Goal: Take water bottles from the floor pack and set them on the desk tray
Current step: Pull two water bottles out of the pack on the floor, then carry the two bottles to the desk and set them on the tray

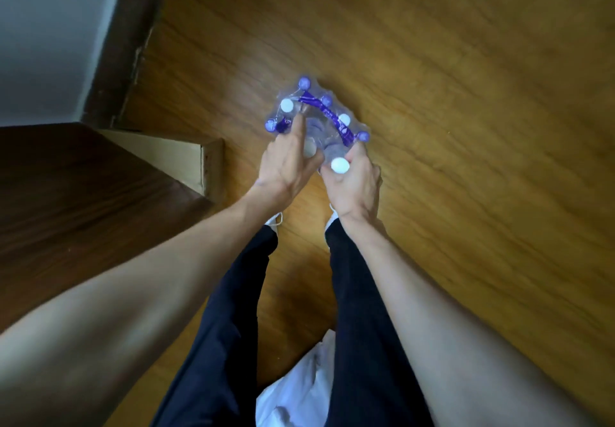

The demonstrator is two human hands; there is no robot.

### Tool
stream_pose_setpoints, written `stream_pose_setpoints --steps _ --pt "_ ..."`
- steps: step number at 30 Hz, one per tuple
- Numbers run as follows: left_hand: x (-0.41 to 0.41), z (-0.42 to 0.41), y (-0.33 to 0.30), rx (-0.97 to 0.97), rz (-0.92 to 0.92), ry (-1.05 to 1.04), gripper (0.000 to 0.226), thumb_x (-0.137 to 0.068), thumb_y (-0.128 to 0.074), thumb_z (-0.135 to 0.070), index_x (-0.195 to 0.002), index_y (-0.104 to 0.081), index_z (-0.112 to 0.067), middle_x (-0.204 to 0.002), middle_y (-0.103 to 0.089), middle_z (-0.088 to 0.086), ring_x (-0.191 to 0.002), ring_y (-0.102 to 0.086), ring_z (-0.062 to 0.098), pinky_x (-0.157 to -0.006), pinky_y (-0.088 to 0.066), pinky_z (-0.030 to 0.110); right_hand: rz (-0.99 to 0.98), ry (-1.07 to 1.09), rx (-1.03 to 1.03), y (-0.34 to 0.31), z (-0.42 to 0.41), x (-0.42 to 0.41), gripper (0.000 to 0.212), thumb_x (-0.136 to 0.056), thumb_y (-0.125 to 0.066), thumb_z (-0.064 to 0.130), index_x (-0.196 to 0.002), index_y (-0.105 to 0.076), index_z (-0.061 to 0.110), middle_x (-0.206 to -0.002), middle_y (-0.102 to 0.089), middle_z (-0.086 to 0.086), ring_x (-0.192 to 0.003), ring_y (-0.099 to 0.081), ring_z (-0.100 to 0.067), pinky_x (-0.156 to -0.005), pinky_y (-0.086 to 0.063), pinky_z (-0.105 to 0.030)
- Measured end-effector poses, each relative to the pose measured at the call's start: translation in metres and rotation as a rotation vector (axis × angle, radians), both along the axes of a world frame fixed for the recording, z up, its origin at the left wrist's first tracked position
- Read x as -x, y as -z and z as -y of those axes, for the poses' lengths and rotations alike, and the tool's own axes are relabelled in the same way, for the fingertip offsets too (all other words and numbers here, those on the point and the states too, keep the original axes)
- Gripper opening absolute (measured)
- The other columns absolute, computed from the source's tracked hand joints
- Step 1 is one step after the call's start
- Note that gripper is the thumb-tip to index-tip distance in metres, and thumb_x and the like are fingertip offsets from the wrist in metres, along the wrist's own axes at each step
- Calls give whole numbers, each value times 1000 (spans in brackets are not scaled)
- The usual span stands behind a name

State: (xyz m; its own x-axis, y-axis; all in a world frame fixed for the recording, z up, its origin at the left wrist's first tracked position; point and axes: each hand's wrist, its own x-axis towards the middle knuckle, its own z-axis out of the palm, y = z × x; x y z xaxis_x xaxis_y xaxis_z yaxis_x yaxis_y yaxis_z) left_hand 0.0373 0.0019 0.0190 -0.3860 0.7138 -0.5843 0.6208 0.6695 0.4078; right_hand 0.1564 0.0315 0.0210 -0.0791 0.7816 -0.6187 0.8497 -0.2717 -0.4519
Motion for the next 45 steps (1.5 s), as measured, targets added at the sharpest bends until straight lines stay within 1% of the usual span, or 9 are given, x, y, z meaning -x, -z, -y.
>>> stream_pose_setpoints --steps 3,7,11,14,19,28,34,39,45 --pt "-5 9 -81 -15 -19 -101 48 -81 -60 -38 -116 -39 -12 -92 -69 18 -77 -62 48 -67 -53 47 -70 -53 2 -79 -2 -7 30 -78 -71 34 -87 -49 15 -76 -66 -4 -75 -59 -33 -59 -35 -28" --pt "-15 23 -190 -28 -50 -233 48 -83 -62 -41 -113 -40 -11 -82 -67 16 -71 -59 47 -64 -53 47 -84 -196 -44 -186 -4 -16 37 -75 -75 33 -77 -41 19 -62 -60 1 -57 -51 -23 -54 -42 -34" --pt "-24 47 -301 -146 -57 -419 38 -83 -63 -35 -98 -38 -11 -66 -60 15 -62 -50 45 -52 -44 40 -165 -348 -86 -288 0 -20 34 -72 -72 25 -73 -39 19 -56 -57 0 -54 -51 -31 -48 -39 -33" --pt "-34 70 -372 -234 -37 -557 37 -84 -65 -36 -91 -34 -17 -64 -60 11 -59 -49 38 -52 -46 42 -192 -489 -91 -352 2 -17 35 -70 -71 24 -70 -37 21 -54 -54 3 -52 -47 -25 -45 -31 -32" --pt "-45 117 -460 -324 -94 -817 34 -77 -63 -39 -84 -32 -24 -58 -54 1 -62 -49 35 -51 -39 39 -238 -789 -85 -441 16 1 33 -69 -67 25 -69 -34 22 -57 -52 1 -57 -48 -28 -48 -36 -36" --pt "-64 235 -547 -295 -153 -1299 33 -76 -62 -45 -87 -40 -23 -77 -66 7 -76 -61 33 -67 -51 45 -302 -1355 -131 -521 106 55 42 -61 -68 50 -78 -41 22 -65 -62 0 -79 -64 -30 -62 -46 -33" --pt "-80 331 -570 -301 -207 -1598 31 -73 -57 -54 -81 -38 -32 -68 -60 -7 -62 -57 14 -50 -37 17 -349 -1623 -168 -541 209 89 56 -51 -54 66 -79 -37 21 -62 -62 -2 -69 -62 -22 -55 -42 -24" --pt "-105 414 -582 -289 -336 -1770 31 -69 -57 -55 -79 -37 -34 -57 -53 -10 -57 -53 8 -47 -35 18 -453 -1752 -173 -560 309 100 55 -49 -62 66 -74 -36 24 -61 -58 16 -48 -43 -13 -47 -40 -24" --pt "-118 504 -605 -233 -392 -1883 35 -71 -62 -54 -74 -34 -33 -56 -48 -10 -57 -53 9 -44 -35 14 -643 -1945 -45 -588 420 106 42 -50 -60 65 -62 -41 29 -46 -44 8 -71 -59 4 -44 -44 -18"
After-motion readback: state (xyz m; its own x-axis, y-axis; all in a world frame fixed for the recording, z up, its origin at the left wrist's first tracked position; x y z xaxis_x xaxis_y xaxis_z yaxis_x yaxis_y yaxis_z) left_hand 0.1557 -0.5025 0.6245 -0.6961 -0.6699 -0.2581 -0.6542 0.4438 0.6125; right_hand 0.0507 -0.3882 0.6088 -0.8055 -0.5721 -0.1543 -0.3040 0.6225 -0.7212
